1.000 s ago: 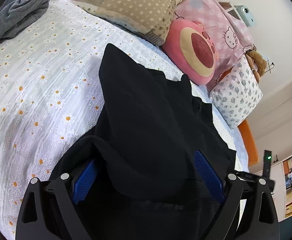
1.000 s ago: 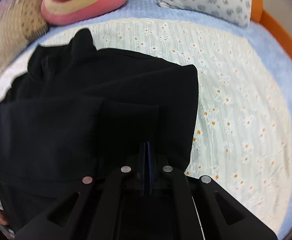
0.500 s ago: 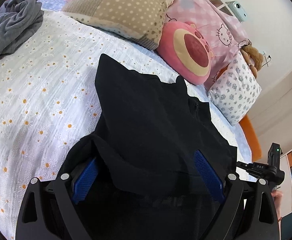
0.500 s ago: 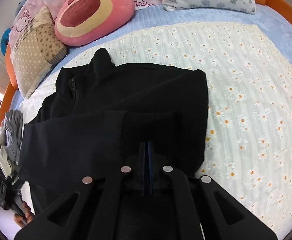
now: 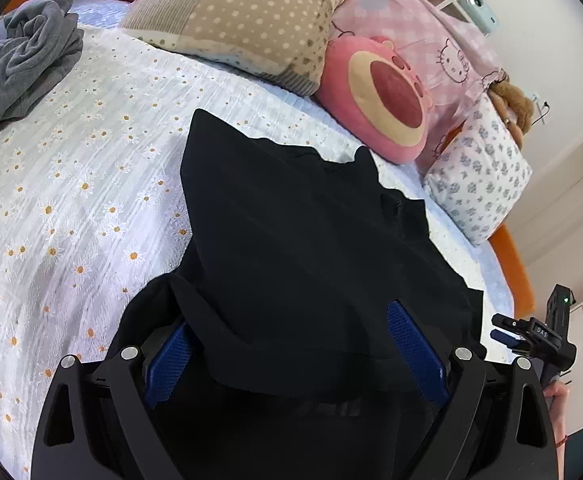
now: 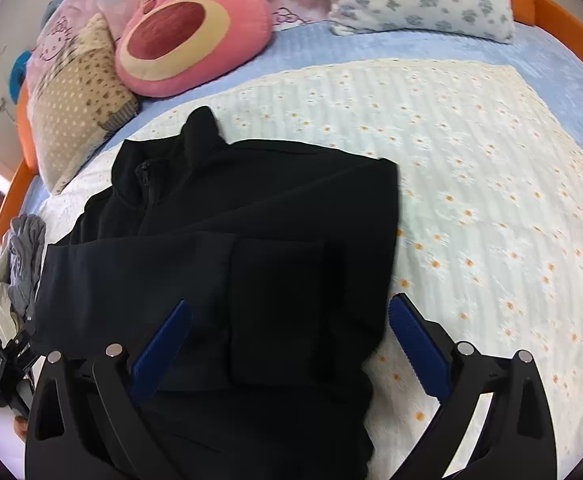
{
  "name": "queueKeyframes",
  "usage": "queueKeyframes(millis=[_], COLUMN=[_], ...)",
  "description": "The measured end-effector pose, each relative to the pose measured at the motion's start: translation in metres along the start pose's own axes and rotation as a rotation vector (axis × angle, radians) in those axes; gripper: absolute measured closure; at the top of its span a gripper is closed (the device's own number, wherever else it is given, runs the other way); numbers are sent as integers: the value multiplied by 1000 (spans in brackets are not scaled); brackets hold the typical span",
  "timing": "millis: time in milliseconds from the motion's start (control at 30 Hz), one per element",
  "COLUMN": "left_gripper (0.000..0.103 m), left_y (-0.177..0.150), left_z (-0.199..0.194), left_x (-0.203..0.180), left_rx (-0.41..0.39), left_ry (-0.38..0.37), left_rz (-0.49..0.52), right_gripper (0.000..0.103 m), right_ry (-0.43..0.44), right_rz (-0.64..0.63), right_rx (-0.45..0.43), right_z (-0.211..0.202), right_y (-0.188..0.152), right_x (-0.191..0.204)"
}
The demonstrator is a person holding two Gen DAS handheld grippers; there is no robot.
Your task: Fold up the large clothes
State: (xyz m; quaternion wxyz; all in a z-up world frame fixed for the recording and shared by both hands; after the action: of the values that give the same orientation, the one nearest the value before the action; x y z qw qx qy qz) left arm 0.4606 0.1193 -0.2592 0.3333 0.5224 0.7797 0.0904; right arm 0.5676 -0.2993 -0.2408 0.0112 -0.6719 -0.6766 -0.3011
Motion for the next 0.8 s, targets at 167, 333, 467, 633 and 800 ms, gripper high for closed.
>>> queueKeyframes(millis=[167,333,467,633,800], left_gripper=[9,9,9,9,9], left_y=[3,-2,-4,0,4], left_z=[2,7,7,-2,-11], left_x=[5,2,-1,-2,-16], left_rx=[12,21,18,1,-19], left_ry=[10,53,71,54,45], left_rz=[-9,41,61,35,59], right_gripper=[27,43,93,97,97], right_ry=[-9,-41,-87,-87,-156], right_rz=[-13,-35,-63,-108,-127], right_rx=[47,80,56,2,-77], right_z=[22,40,28,-5,-39], right_y=[3,-2,-3,4,21], right_x=[0,3,5,9,-1])
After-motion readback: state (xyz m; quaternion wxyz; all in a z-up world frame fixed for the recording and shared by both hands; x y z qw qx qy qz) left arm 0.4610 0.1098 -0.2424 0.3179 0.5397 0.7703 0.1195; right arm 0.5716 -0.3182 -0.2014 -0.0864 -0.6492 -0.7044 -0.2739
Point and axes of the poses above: each gripper's, at about its wrist camera, not at the fingertips, and z roughly the way its jaws point, x to its left, y to its top, the point moved 6 cm from there along z, roughly the way its jaws point, and after that the axes turned 8 degrees about y, right-handed, at the moved point
